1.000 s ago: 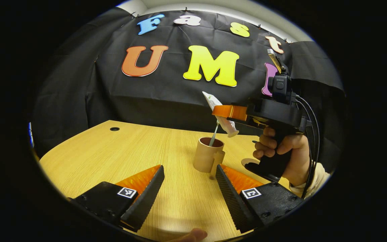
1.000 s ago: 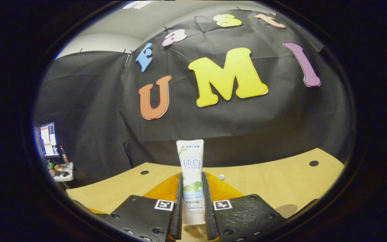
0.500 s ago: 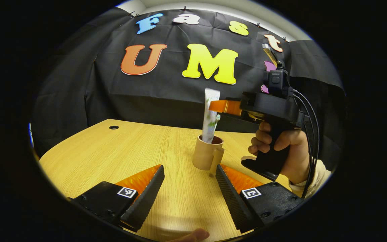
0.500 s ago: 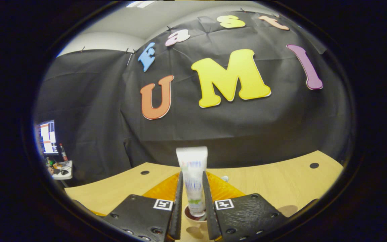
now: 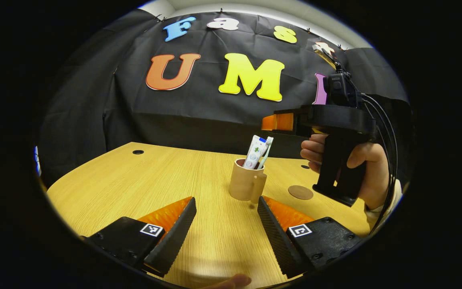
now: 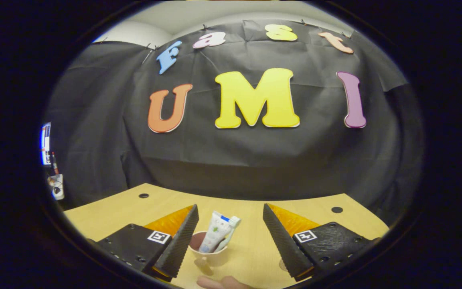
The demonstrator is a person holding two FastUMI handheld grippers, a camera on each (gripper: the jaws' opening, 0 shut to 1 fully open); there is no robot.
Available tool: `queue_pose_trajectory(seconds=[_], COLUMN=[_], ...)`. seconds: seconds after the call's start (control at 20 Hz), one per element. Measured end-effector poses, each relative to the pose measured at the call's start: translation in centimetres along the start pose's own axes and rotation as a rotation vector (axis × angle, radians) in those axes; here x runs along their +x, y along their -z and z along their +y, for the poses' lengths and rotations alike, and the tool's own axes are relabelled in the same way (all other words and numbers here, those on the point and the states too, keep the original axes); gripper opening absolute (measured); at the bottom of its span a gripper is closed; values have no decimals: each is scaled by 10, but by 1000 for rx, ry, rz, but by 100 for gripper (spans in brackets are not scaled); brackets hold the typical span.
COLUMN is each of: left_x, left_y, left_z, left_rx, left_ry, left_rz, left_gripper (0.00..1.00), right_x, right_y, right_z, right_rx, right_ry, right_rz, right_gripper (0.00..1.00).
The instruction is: Put the toothbrush and toothpaste on the desktop into the cup, then pick up the cup and place it on the coaster on the desktop.
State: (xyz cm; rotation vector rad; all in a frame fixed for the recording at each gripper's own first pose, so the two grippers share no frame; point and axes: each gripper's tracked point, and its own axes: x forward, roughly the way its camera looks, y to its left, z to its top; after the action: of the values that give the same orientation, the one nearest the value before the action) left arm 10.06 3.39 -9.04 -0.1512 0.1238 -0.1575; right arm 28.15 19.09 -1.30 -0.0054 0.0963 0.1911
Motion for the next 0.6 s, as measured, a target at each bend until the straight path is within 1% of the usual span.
queue_pose_trajectory(seconds=[0.15, 0.25, 0.3, 0.4, 0.45, 0.5, 0.55, 0.6], left_x=[-8, -13, -16, -19, -21, -24, -27, -31], left_y=[-1, -2, -2, -4, -4, -4, -5, -7], left_z=[8, 9, 9, 10, 12, 13, 14, 13], left_rx=[24, 28, 34, 46, 46, 42, 35, 30], left_ry=[-26, -22, -22, -25, -27, -29, -30, -28], left_rz=[-18, -26, -31, -40, -41, -40, -39, -49], left_gripper=[98, 98, 98, 98, 98, 98, 98, 98], right_x=[-2, -7, -9, -21, -30, -38, -46, -51], right_y=[-6, -14, -16, -17, -11, -5, -6, -11], right_z=[-2, 3, 10, 22, 30, 38, 43, 43], right_rx=[3, -22, -52, -124, -150, -144, -108, -89], right_ry=[20, 20, 8, -4, -22, -48, -58, -49], right_rz=[43, 36, 29, 23, 54, 102, 128, 133], right_gripper=[95, 94, 95, 95, 95, 95, 98, 98])
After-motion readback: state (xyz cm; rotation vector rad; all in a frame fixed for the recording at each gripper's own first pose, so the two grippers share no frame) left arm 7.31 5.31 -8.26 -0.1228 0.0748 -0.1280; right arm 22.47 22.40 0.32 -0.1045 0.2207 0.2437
